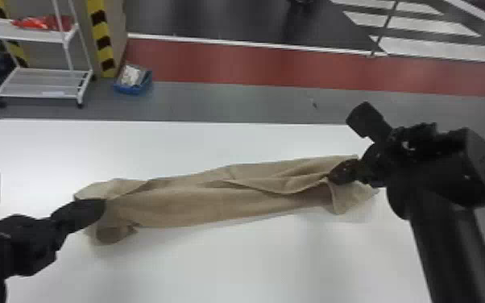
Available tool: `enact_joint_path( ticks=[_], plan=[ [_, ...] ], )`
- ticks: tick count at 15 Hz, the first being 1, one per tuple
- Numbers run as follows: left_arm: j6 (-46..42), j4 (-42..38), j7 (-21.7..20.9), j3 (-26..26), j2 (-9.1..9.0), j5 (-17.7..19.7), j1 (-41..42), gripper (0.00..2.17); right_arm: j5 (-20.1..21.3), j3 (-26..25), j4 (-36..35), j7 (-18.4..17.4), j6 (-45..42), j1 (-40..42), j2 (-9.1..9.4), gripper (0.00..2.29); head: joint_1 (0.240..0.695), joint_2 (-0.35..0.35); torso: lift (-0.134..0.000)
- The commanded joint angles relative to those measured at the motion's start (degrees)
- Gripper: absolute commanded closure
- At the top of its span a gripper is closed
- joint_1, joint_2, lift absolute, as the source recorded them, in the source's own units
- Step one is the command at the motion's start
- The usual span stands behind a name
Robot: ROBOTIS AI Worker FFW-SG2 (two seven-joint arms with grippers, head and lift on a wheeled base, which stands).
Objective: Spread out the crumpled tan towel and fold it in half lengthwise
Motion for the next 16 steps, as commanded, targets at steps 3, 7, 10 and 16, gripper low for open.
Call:
enact_joint_path(
  ticks=[3, 7, 10, 16],
  plan=[
    [-0.05, -0.19, -0.09, 0.45, -0.15, 0.00, 0.37, 1.25, 2.34, 0.86, -2.28, 0.19, 1.17, 1.39, 2.20, 0.00, 0.695, -0.127, -0.125],
    [-0.22, -0.02, -0.09, 0.18, -0.15, 0.00, 0.37, 1.25, 0.58, -0.19, -10.89, 0.19, 2.75, 7.90, -0.35, 0.16, 0.695, -0.116, -0.125],
    [-0.40, -0.02, -0.18, 0.10, -0.15, 0.09, 0.37, 1.25, 0.41, -0.81, -13.88, 0.19, 3.63, 13.08, -1.23, 0.35, 0.695, -0.140, -0.125],
    [-0.75, -0.46, -0.88, 0.27, -0.15, 0.18, 1.07, 1.25, 0.76, -0.81, -14.23, 0.19, 3.81, 15.37, -0.26, 0.50, 0.695, -0.152, -0.125]
  ],
)
